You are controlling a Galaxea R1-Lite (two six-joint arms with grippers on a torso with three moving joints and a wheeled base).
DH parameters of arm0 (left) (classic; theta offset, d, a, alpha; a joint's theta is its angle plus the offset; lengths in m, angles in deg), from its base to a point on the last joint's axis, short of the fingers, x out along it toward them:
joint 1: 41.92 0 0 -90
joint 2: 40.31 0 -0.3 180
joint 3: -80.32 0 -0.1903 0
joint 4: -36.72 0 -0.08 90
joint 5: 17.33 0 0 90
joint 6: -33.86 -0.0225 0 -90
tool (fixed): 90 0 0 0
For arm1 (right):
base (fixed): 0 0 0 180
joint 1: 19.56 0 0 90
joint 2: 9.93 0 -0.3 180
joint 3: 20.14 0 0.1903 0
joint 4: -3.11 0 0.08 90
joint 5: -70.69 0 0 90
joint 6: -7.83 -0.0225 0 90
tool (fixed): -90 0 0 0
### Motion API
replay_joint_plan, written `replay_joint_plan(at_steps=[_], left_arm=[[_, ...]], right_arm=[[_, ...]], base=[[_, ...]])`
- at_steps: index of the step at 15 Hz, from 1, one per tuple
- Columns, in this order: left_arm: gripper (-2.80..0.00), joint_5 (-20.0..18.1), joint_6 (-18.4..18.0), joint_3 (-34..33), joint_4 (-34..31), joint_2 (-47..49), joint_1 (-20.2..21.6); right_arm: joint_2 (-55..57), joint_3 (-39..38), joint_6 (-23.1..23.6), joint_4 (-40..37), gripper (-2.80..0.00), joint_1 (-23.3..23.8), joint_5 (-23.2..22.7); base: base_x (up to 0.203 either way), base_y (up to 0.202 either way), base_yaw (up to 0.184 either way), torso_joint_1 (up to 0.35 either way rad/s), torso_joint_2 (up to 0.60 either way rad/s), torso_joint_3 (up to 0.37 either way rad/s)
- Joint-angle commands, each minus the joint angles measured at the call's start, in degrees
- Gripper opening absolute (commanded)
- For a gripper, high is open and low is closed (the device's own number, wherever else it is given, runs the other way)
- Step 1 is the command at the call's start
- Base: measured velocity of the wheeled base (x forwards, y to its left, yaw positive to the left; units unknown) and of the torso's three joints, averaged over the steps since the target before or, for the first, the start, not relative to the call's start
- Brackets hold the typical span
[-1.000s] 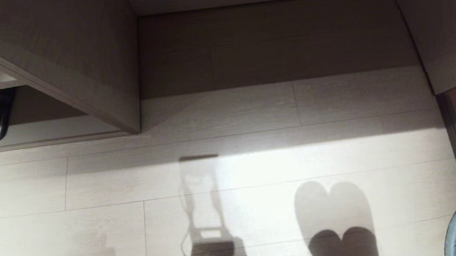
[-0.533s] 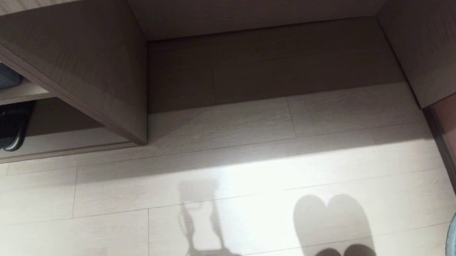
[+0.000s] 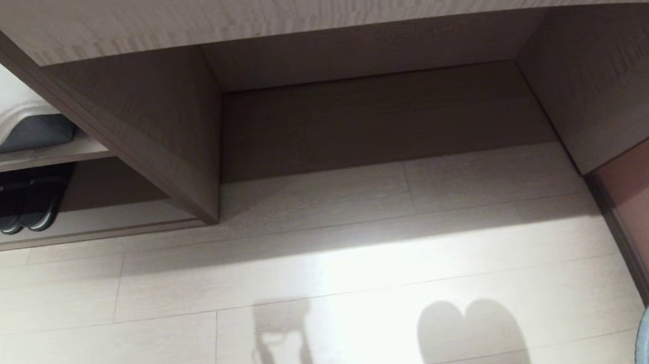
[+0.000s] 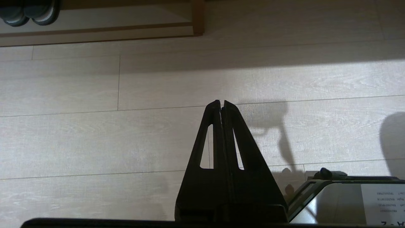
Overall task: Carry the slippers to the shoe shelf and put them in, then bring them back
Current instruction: Place the slippers into the shoe cabinet
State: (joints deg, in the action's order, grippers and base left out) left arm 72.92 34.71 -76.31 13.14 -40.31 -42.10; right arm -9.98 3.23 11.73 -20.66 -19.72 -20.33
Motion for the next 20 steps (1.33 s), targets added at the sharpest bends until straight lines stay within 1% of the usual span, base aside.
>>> replay_joint_plan(at_steps=[1, 20], left_arm=[[-2.80, 0.0, 0.0, -0.1, 0.0, 0.0, 0.0], [-2.80, 0.0, 0.1, -0.1, 0.0, 0.0, 0.0]], right_arm=[[0.1, 0.0, 0.1, 0.1, -2.80, 0.0, 0.0], [0.1, 0.0, 0.1, 0.1, -2.80, 0.0, 0.0]], base=[[0.000, 0.000, 0.000, 0.005, 0.00, 0.198], [0.000, 0.000, 0.000, 0.004, 0.00, 0.203]])
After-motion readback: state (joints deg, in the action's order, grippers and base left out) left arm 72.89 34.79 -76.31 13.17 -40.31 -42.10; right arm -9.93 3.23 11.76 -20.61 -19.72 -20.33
